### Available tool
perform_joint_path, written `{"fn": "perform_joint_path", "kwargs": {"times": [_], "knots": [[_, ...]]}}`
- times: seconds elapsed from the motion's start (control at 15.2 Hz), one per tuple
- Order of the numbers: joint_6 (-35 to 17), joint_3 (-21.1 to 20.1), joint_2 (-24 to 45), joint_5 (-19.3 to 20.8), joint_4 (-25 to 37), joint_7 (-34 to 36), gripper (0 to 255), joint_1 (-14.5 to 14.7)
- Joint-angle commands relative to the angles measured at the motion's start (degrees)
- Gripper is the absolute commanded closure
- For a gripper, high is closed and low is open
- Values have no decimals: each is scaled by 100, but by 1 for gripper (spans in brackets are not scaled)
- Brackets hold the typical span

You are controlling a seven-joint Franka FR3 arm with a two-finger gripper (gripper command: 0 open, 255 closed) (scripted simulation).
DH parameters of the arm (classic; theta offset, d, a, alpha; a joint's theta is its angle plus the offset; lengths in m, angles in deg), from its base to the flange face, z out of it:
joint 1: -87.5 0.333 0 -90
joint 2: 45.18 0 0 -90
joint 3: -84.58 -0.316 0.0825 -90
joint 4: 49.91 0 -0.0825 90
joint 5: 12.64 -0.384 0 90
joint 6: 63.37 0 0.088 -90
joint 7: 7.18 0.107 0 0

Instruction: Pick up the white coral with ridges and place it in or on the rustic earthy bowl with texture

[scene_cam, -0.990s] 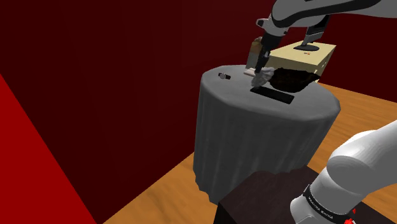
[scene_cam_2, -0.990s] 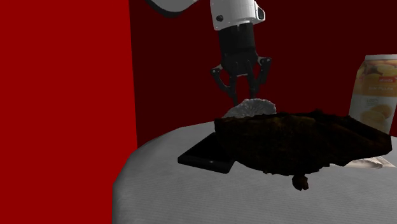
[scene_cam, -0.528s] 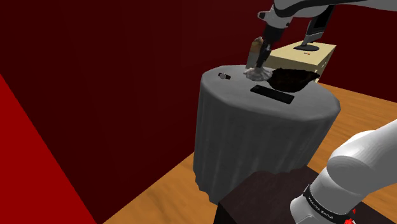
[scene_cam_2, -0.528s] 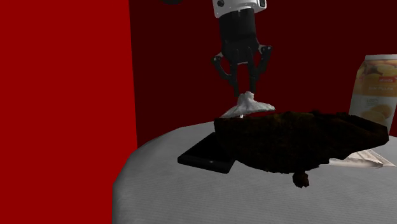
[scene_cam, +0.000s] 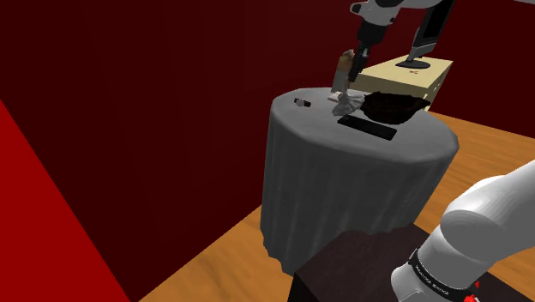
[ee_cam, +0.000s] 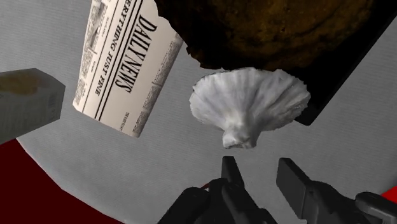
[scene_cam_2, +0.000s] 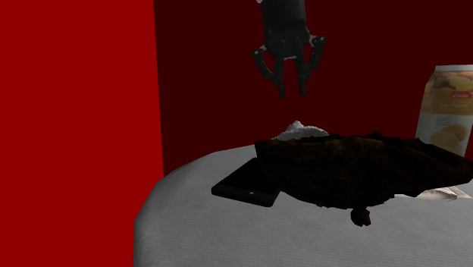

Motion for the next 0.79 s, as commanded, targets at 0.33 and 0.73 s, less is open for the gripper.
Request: {"fn": "perform_joint_path", "kwargs": {"times": [0.33,0.73], "knots": [[334,1251,770,-1747,235,-2512,0,402],[-13,1207,785,-1779,-90,-2529,0,428]]}}
